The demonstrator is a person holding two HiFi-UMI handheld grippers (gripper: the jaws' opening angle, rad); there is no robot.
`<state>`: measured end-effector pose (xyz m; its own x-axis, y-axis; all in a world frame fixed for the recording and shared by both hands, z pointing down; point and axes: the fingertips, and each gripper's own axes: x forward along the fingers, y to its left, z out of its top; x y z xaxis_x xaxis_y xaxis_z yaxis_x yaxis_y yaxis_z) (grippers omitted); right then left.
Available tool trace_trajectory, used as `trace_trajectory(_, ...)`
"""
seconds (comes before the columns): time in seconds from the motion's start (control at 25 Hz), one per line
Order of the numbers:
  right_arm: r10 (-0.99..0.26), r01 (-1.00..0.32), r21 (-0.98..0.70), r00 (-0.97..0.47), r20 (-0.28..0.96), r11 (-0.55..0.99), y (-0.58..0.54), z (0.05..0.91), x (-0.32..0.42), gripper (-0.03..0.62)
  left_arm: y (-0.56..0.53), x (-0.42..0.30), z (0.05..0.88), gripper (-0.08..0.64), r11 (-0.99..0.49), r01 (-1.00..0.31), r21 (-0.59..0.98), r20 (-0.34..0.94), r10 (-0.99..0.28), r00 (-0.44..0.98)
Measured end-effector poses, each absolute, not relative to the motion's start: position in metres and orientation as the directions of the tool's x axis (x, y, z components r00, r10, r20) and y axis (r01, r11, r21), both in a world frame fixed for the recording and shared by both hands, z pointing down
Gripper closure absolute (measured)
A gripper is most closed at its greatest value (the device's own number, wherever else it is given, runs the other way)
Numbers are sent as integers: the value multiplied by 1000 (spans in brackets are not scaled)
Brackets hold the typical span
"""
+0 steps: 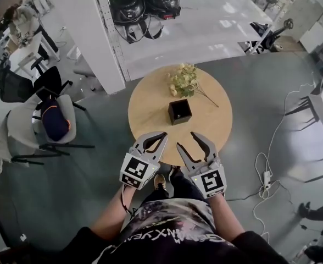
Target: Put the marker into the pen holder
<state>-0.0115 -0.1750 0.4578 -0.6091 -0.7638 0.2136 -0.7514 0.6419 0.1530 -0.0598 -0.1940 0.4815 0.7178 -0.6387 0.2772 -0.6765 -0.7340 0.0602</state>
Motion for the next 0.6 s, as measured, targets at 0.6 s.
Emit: trace_trajectory(0.6, -749, -736, 147, -638, 178, 661, -124, 412, -3, 519, -155, -64, 417, 540, -734, -678, 41, 208, -658, 724)
